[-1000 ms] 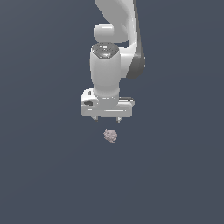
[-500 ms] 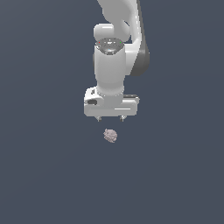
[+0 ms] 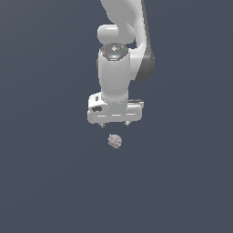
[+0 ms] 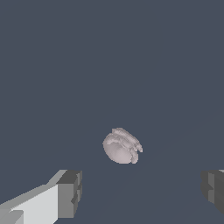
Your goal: Pick up the object and move it to a goal position.
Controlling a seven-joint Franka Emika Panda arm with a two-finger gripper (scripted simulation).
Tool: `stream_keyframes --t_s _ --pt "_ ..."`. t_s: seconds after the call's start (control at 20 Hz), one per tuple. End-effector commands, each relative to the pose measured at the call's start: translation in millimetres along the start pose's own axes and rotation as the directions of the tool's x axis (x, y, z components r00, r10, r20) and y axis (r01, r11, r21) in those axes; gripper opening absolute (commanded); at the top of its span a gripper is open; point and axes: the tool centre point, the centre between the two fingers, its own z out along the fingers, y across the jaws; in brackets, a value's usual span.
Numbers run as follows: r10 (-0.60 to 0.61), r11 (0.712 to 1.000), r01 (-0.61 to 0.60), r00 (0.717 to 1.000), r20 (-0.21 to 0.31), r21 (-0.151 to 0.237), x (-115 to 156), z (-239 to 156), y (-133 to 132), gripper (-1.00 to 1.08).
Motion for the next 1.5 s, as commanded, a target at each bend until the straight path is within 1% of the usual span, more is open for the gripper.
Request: stream_keyframes --t_s 0.0,0.2,0.35,0.5,0.65,0.8,0.95,1.25,1.45 --pt "-0.038 0.999 0.038 0.999 0.004 -0.001 -1 5 0 1.00" --pt "-0.121 0.993 0.121 0.993 0.011 -0.001 -2 14 1 1.00" --pt "-0.197 0.980 0.197 0.980 0.017 0.000 -3 23 1 1.00" --pt "-0.279 0.960 0.279 0.960 0.024 0.003 -5 32 1 1.00" --pt "-0.359 0.933 0.359 0.933 0.030 0.007 -6 42 1 1.00" --pt "-0.436 0.900 0.436 0.899 0.035 0.013 -8 51 1 1.00" --pt "-0.510 0.860 0.510 0.859 0.038 0.020 -10 60 1 1.00" --pt "-0.646 0.763 0.645 0.762 0.041 0.036 -14 78 0 1.00" --pt "-0.714 0.700 0.713 0.699 0.040 0.046 -16 88 -1 1.00"
